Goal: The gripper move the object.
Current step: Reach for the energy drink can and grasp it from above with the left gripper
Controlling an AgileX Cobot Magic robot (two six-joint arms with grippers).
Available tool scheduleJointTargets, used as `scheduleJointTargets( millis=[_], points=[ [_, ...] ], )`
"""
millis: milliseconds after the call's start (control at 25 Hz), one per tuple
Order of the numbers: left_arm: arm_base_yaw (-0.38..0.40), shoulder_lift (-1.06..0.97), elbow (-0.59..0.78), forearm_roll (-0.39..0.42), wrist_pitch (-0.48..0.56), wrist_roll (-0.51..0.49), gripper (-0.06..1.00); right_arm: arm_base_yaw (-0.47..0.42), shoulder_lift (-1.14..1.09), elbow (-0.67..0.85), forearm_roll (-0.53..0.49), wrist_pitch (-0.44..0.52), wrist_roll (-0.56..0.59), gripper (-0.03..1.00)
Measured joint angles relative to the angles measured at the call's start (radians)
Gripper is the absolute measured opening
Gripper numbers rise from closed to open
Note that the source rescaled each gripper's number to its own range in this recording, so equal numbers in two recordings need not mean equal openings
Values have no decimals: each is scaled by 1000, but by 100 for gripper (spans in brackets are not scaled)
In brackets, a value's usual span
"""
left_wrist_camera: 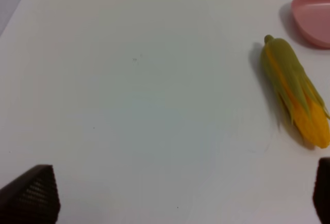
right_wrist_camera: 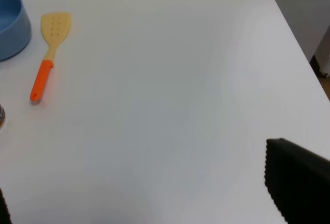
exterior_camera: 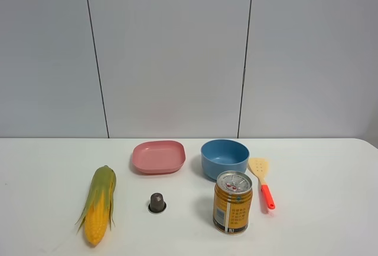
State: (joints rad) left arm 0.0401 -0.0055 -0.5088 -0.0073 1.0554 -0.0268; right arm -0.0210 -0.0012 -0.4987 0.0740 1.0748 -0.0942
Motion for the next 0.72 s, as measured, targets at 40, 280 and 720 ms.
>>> scheduleJointTargets(
  millis=[40,280,720],
  points=[
    [0,0,0,0,0,0,100,0,0,0,0,0,0,100],
    [0,0,0,1,0,0,100,0,0,0,0,0,0,100],
    [0,0,0,0,0,0,100,0,0,0,0,0,0,100]
  ],
)
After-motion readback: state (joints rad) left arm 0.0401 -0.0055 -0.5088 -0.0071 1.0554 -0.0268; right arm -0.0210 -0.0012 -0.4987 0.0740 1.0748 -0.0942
